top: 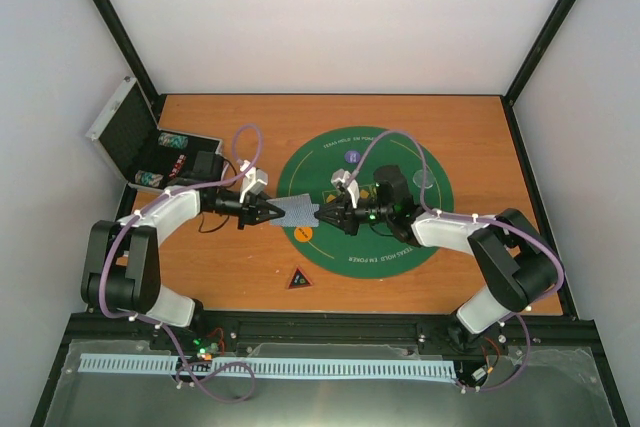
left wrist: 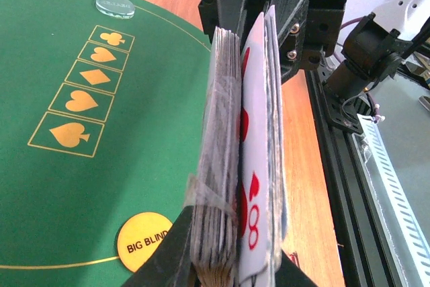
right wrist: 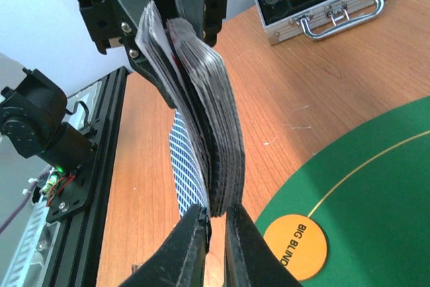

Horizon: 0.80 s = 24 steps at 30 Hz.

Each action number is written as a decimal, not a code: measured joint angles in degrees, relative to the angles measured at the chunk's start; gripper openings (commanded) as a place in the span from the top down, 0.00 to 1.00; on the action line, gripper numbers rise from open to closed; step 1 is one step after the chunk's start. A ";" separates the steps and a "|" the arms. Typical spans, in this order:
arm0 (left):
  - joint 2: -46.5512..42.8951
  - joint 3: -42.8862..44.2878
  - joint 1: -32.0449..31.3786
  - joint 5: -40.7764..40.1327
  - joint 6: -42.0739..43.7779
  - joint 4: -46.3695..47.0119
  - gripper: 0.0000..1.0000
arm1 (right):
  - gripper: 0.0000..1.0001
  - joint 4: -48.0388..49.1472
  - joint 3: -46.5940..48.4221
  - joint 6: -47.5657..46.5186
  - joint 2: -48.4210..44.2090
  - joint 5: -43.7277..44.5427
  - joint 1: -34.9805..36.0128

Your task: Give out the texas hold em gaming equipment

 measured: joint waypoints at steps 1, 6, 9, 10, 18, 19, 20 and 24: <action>0.00 -0.20 -0.02 -0.04 -0.42 0.50 0.99 | 0.93 0.66 0.00 0.52 0.00 -0.11 0.00; 0.00 -1.44 -0.02 -0.74 -3.61 3.43 0.99 | 0.90 2.08 0.04 2.14 0.26 -1.05 0.20; 0.00 -2.14 -0.02 -1.49 -5.49 5.16 0.99 | 0.89 2.23 0.13 2.34 0.74 -1.49 0.59; 0.00 -2.27 -0.02 -1.66 -5.84 5.57 1.00 | 0.88 2.25 0.13 2.34 0.81 -1.53 0.74; 0.00 -2.95 -0.02 -1.99 -7.13 7.72 0.99 | 0.89 2.43 0.90 2.36 1.38 -1.66 2.36; 0.00 -3.06 -0.02 -2.03 -7.17 7.91 0.99 | 0.93 2.47 1.07 2.60 1.64 -1.60 2.51; 0.00 -3.19 -0.02 -2.05 -7.21 8.02 0.99 | 0.96 2.64 1.16 2.80 1.90 -1.51 2.60; 0.00 -3.43 0.00 -2.05 -7.58 8.24 0.95 | 0.97 2.03 2.14 3.98 3.04 -0.04 2.64</action>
